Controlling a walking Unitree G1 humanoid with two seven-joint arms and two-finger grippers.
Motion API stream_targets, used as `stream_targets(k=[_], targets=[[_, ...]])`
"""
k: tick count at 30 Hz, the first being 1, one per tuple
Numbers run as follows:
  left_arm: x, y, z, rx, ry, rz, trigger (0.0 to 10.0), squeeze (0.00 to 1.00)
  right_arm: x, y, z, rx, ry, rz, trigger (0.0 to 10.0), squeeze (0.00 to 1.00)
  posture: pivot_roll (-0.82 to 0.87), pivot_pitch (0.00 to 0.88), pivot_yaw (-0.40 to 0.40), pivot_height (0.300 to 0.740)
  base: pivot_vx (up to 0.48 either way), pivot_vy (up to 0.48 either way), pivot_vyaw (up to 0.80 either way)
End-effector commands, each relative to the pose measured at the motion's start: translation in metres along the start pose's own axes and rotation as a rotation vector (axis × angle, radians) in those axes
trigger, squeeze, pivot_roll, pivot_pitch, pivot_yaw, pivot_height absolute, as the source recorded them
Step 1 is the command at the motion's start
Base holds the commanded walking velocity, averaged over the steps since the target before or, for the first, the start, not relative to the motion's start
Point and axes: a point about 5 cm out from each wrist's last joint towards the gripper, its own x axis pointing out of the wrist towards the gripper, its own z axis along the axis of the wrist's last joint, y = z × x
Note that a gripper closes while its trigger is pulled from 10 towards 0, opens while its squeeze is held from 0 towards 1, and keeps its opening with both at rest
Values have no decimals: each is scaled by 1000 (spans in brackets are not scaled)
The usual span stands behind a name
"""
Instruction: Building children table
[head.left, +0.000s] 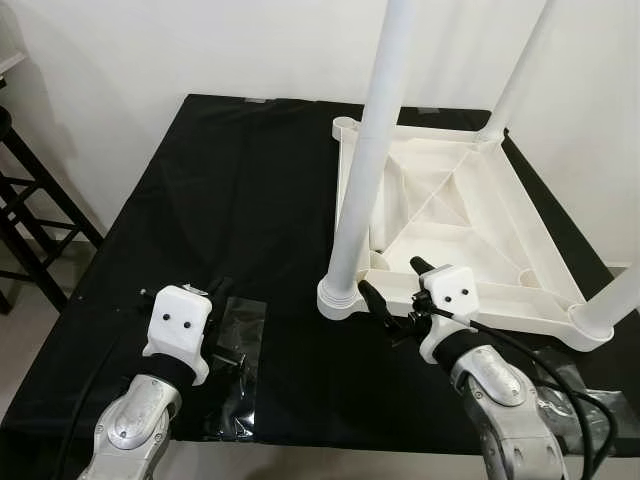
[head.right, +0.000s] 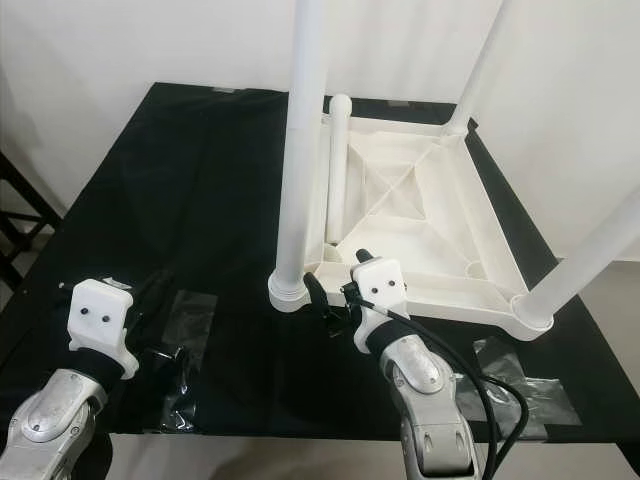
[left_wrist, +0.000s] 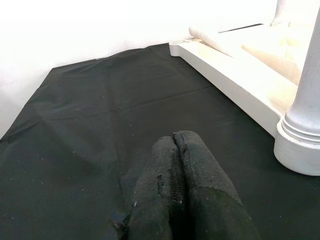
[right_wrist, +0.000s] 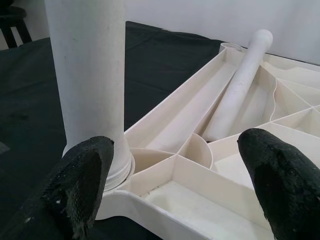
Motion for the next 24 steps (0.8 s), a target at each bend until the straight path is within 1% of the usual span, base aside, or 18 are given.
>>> stream_targets(k=[1, 9, 15, 24], targets=[[3, -6, -2, 108, 27, -41, 10000, 0, 2, 0, -3, -13, 19, 31, 10000, 0, -13, 86, -55, 740, 0, 0, 0], [6, -10, 0, 164, 36, -73, 10000, 0, 2, 1, -2, -35, 25, 39, 10000, 0, -20, 86, -54, 740, 0, 0, 0], [6, -10, -1, 185, 39, -78, 10000, 0, 3, 1, -2, -43, 27, 41, 10000, 0, -23, 83, -48, 740, 0, 0, 0], [7, -10, -1, 192, 43, -83, 10000, 0, 3, 3, -3, -39, 29, 43, 10000, 0, -24, 78, -44, 740, 0, 0, 0]])
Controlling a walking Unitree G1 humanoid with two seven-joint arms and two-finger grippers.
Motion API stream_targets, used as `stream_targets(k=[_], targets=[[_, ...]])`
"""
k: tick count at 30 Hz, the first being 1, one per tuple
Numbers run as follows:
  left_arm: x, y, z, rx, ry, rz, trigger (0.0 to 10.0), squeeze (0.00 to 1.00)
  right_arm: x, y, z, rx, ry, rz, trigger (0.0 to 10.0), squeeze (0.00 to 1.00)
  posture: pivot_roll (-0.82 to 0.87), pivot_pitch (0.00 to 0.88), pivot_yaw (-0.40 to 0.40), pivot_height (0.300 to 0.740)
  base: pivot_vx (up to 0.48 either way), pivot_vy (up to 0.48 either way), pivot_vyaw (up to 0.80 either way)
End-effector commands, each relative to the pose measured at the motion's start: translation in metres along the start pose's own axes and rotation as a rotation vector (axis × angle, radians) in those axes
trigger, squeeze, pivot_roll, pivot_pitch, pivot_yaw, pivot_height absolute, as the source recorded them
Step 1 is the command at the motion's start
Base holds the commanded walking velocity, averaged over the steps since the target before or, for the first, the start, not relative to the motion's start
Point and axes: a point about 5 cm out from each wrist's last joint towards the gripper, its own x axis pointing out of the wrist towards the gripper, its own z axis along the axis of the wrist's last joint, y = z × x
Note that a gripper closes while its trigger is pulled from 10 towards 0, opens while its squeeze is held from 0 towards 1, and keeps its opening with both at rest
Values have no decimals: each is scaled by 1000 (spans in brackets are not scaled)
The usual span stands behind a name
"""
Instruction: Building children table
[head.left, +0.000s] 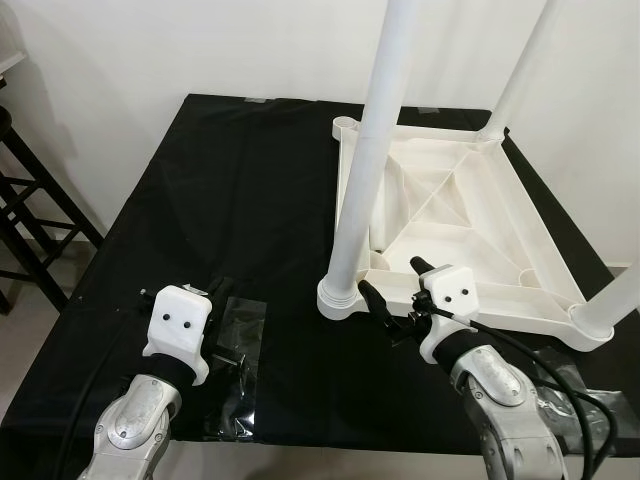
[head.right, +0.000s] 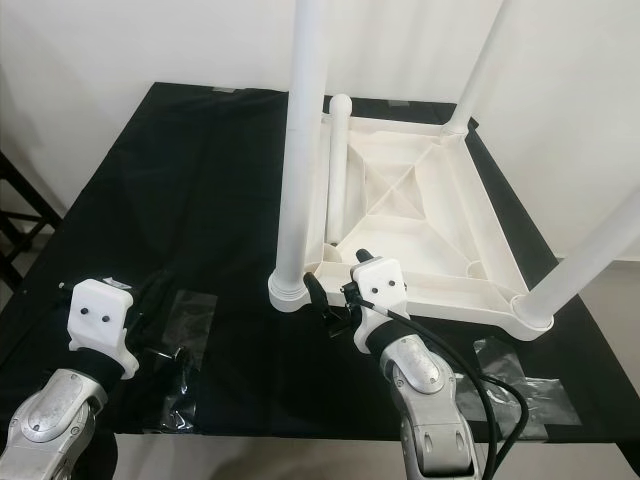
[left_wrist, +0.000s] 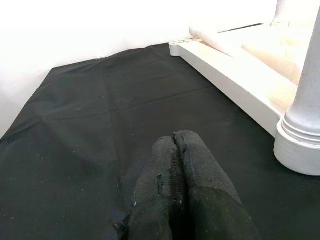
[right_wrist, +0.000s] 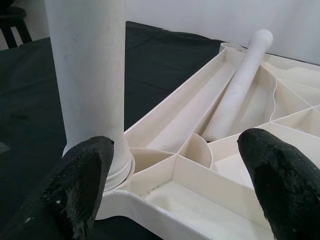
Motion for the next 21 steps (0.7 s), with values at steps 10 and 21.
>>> stream_targets(k=[10, 21], targets=[[7, -11, -2, 191, 46, -85, 10000, 0, 3, 3, -5, -31, 34, 47, 10000, 0, -24, 70, -43, 740, 0, 0, 0], [17, -15, 3, 447, 55, -70, 10000, 0, 20, 3, 10, -316, 43, 7, 10000, 0, -19, 65, -41, 740, 0, 0, 0]])
